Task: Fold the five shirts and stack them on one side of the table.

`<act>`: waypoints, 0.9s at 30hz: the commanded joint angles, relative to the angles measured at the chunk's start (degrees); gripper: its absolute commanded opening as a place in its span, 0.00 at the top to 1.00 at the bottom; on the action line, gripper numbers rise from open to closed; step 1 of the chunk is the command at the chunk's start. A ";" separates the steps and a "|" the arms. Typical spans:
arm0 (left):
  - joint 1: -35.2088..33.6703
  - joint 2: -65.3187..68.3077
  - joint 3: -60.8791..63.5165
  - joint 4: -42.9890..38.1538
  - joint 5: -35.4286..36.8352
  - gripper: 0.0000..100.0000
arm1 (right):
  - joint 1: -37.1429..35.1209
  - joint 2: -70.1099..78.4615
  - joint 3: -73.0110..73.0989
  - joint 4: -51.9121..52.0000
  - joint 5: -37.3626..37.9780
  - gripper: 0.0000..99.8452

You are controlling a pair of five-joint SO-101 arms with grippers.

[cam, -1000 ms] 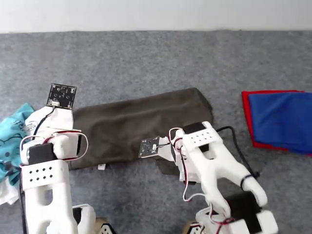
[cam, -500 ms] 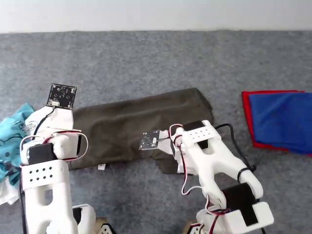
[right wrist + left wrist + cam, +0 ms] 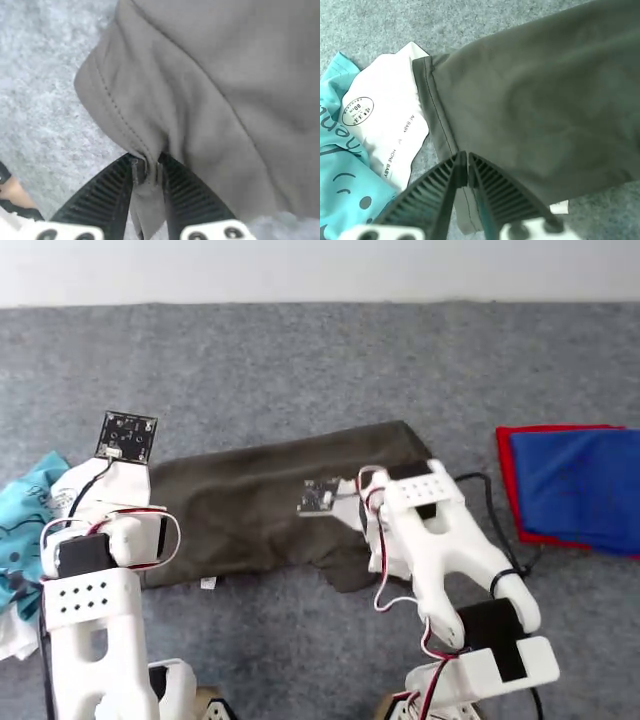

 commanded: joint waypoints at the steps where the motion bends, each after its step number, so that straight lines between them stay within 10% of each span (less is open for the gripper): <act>1: -0.26 -0.88 -0.48 -0.09 -0.53 0.98 | 0.75 -0.31 -9.41 6.64 -0.62 0.99; 27: -0.26 -0.88 -0.48 -0.09 -0.53 0.98 | -0.13 33.63 -58.64 15.16 2.73 0.99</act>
